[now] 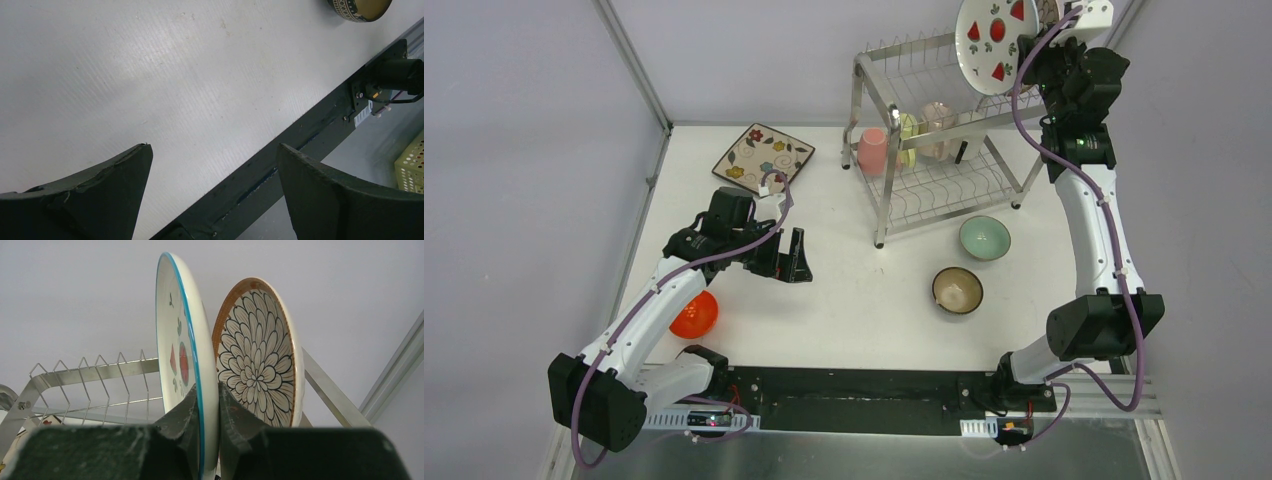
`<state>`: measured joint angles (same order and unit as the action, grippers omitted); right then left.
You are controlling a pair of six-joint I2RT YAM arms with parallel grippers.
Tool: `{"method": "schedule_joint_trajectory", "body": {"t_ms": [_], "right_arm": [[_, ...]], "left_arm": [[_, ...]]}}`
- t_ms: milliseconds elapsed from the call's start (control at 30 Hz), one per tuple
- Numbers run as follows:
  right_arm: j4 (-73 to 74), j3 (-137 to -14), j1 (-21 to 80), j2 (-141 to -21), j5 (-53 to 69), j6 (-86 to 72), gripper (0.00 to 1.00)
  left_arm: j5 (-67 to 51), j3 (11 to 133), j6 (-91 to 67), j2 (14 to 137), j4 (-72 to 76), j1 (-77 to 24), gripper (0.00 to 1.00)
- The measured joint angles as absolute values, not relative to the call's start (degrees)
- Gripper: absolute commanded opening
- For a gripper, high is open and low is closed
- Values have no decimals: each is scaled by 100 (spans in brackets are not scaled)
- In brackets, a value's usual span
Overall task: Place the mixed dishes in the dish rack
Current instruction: Insert the plate into the dish rack.
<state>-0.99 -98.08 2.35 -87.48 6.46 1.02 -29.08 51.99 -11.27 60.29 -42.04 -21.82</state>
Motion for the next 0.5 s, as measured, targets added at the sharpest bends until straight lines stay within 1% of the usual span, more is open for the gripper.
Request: {"method": "schedule_joint_trajectory", "body": {"t_ms": [500], "right_arm": [[-222, -9808, 139, -8748, 248, 484, 0]], "left_arm": [[-2906, 5201, -1127, 6029, -4204, -2182, 99]]}}
